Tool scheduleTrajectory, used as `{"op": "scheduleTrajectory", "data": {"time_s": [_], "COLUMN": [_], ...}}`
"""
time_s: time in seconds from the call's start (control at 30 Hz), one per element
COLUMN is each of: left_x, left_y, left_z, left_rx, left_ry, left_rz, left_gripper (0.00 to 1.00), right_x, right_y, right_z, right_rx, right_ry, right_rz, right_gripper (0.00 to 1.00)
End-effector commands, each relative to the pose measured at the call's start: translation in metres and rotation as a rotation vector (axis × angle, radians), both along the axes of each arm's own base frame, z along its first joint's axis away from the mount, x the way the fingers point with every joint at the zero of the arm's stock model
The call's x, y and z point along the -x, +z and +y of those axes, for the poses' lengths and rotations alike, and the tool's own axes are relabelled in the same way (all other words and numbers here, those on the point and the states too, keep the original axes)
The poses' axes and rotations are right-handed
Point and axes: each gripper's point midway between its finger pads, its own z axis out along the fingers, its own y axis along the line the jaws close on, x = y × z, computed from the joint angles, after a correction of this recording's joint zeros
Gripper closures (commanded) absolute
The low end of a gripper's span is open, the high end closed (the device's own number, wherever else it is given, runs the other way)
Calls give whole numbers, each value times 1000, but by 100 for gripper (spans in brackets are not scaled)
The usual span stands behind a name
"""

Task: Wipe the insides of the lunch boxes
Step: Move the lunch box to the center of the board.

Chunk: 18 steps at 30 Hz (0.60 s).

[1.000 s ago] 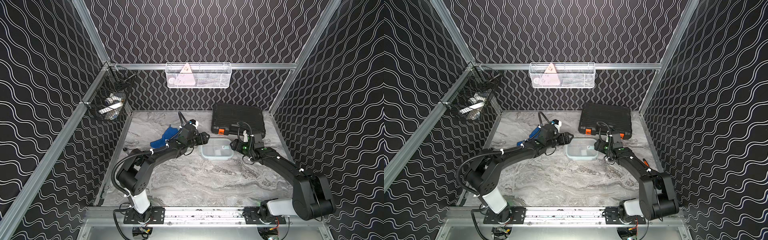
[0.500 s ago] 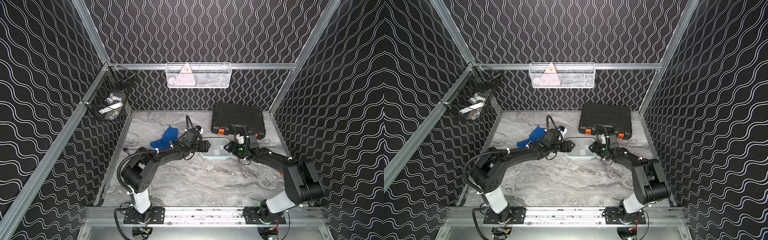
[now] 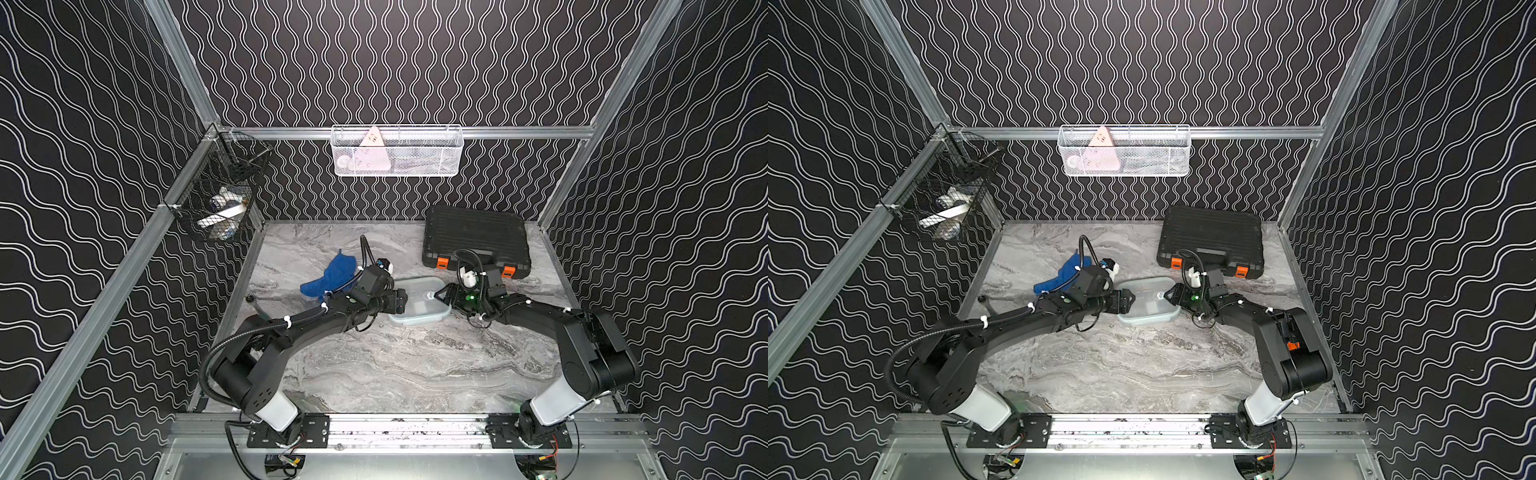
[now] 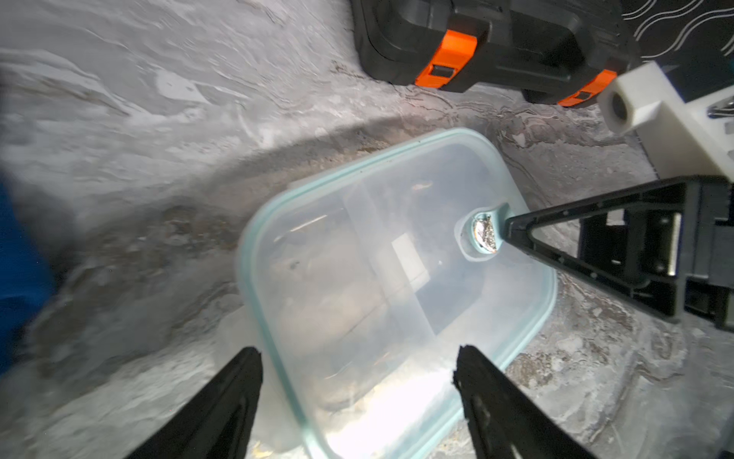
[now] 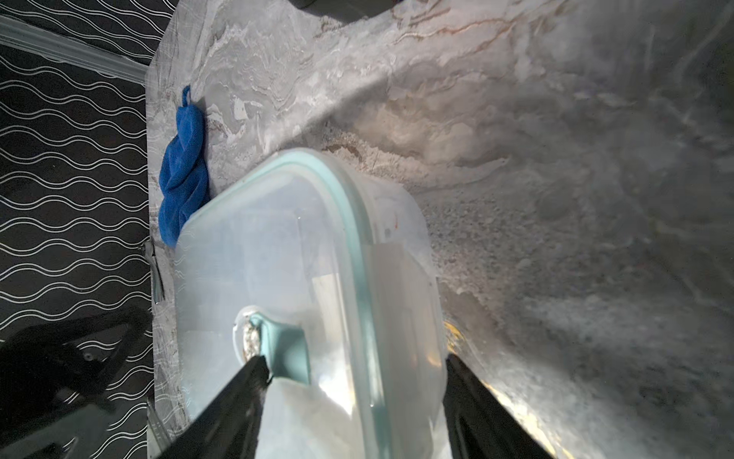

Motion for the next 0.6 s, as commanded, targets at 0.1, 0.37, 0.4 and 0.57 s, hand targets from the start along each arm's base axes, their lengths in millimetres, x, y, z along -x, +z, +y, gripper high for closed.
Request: {"op": "scheduleTrajectory", "data": {"time_s": [0.1,0.37,0.4,0.57], "left_x": [-24,-29,-27,-18], "left_y": [41,28,24,4], "left_z": [-8,-72,-78,-90], "left_rx": [-18,68,69,14], "left_ry": [-20,-196,-214,-260], "left_rz": [-108,-78,-73,-58], "left_gripper": [17,18,18,18], "right_x": [-12,-15,-16,-17], "right_y": [22,18,17,16], "right_z": [-16,-24,-24,-19], "right_rx": [-86,-209,-232,-314], "right_ry": [-83,-120,-120,-120], "right_rz": [-50,-28,-26,-15], "right_gripper": [24,22,22,22]}}
